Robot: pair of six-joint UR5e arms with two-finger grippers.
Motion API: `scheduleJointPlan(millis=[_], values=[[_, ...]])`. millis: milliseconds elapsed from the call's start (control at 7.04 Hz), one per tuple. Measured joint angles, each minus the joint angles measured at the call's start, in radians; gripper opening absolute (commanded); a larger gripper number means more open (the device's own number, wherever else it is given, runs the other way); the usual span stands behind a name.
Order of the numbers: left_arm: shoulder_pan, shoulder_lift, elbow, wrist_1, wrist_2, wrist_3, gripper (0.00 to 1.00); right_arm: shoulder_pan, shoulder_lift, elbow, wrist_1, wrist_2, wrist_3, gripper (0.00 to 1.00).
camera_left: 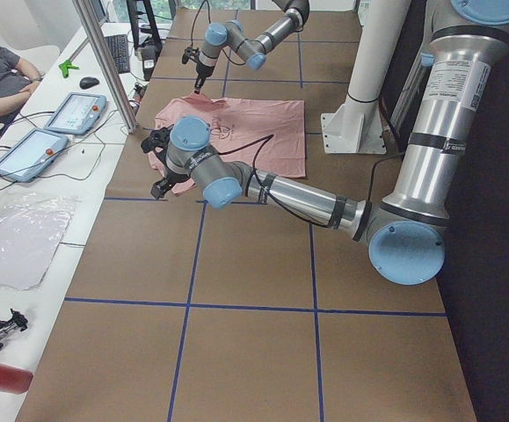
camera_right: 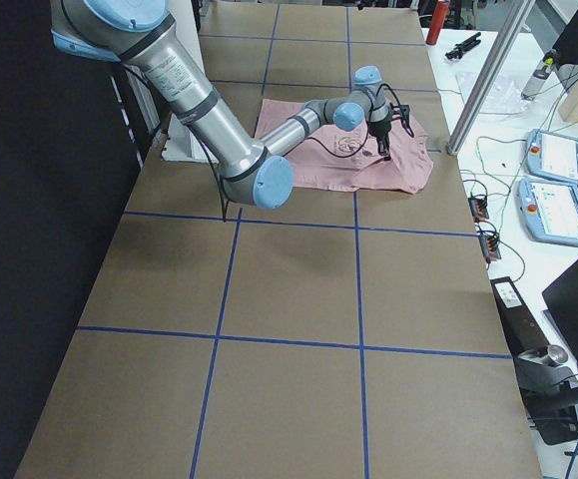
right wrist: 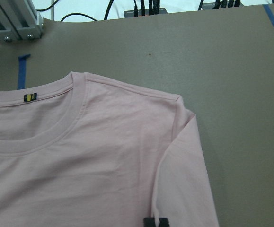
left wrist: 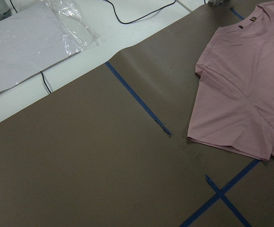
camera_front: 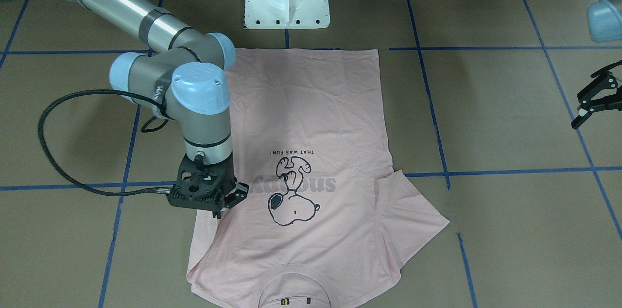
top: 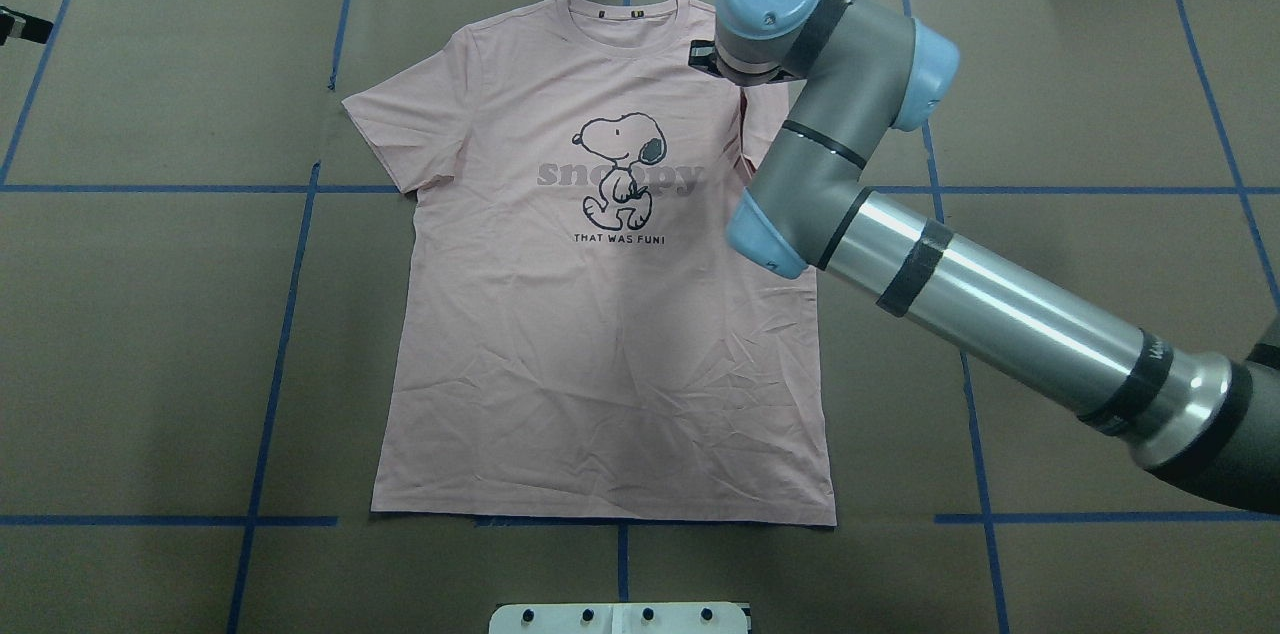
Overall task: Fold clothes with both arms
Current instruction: 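Fold the sleeve inward across the shirt body with the right gripper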
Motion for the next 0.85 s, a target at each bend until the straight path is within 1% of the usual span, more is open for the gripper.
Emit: scheduleJointPlan(millis=[142, 426, 569, 711, 853], values=[[0.0, 0.0, 0.0, 0.0, 0.0, -0.001, 1.0, -0.025, 0.023, -0.027, 0.002, -0.04, 0.018, 1.0], [0.001, 0.0, 0.002, 0.001, 0.001, -0.003, 1.0, -0.042, 0.038, -0.043, 0.011, -0.066, 0.028, 1.0], [0.006, 0.0, 0.007, 0.004, 0.003, -0.011, 1.0, -0.029, 0.048, -0.043, 0.011, -0.033, 0.013, 1.0], [0.023, -0.001, 0.013, 0.006, 0.023, -0.062, 0.99, 0.007, 0.056, -0.04, 0.007, 0.049, -0.032, 1.0], [0.06, -0.012, 0.017, 0.004, 0.067, -0.174, 0.93, 0.066, 0.048, -0.029, 0.004, 0.161, -0.119, 1.0]])
